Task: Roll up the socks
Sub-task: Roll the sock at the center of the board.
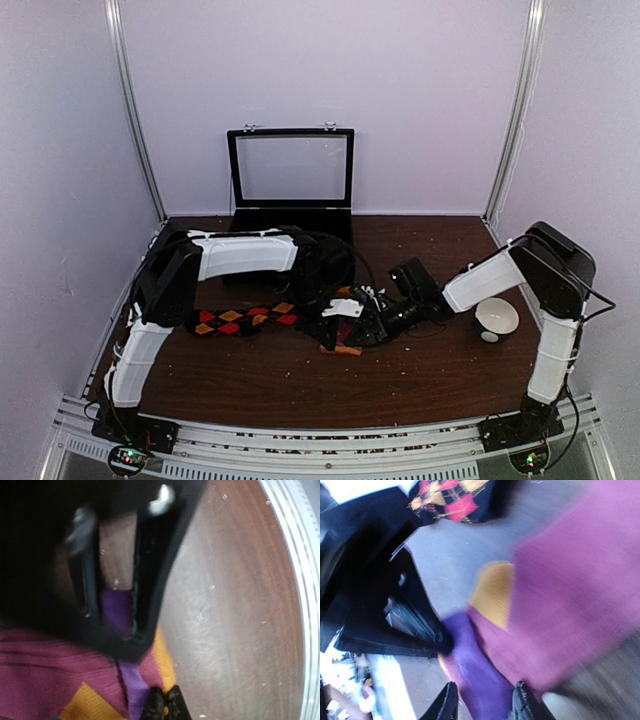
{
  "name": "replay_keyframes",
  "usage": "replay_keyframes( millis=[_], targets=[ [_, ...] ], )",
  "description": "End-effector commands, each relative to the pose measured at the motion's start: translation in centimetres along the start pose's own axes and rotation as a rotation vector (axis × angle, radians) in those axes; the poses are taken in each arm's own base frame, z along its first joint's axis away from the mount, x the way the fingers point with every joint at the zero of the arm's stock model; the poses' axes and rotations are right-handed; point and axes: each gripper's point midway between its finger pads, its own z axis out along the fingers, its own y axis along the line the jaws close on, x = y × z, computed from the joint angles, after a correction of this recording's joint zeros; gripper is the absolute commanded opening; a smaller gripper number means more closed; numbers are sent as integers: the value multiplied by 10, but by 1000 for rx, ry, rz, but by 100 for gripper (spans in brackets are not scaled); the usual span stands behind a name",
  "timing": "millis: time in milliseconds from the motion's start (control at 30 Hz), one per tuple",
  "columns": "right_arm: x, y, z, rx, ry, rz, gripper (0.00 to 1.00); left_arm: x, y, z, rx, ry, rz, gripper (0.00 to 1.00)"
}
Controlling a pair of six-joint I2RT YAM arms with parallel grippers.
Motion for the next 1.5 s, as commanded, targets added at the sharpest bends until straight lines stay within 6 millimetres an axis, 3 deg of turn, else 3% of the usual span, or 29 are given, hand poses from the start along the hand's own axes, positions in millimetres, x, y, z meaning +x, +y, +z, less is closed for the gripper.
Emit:
replay_keyframes(
  millis=[0, 167, 367, 467, 600, 700, 833, 1033, 1200, 1467],
  targets=[
    [39, -44, -18, 291, -2, -15, 40, 51, -1, 19, 126, 125, -241, 0],
    [51, -38, -28, 345, -66, -116, 41, 50, -2, 20, 167, 135, -280, 0],
    [71, -24, -24, 382, -112, -251, 41, 52, -4, 18, 229, 94, -358, 0],
    [75, -8, -26, 364, -174, -359, 43, 49, -2, 16, 254, 77, -386, 0],
    [85, 28, -26, 371, -217, -631, 47, 46, -6, 15, 315, 57, -427, 0],
    [87, 36, -25, 473, -185, -767, 45, 45, -13, 16, 365, 57, -454, 0],
    [74, 52, -21, 555, -137, -943, 43, 47, -13, 18, 381, 75, -474, 0],
    [34, 77, -5, 593, -109, -1137, 42, 48, -13, 19, 383, 92, -491, 0],
    [21, 69, 18, 594, -35, -1216, 40, 48, -13, 19, 382, 94, -494, 0],
    [7, 49, 32, 623, -10, -1240, 39, 49, -13, 20, 385, 93, -487, 0]
  ],
)
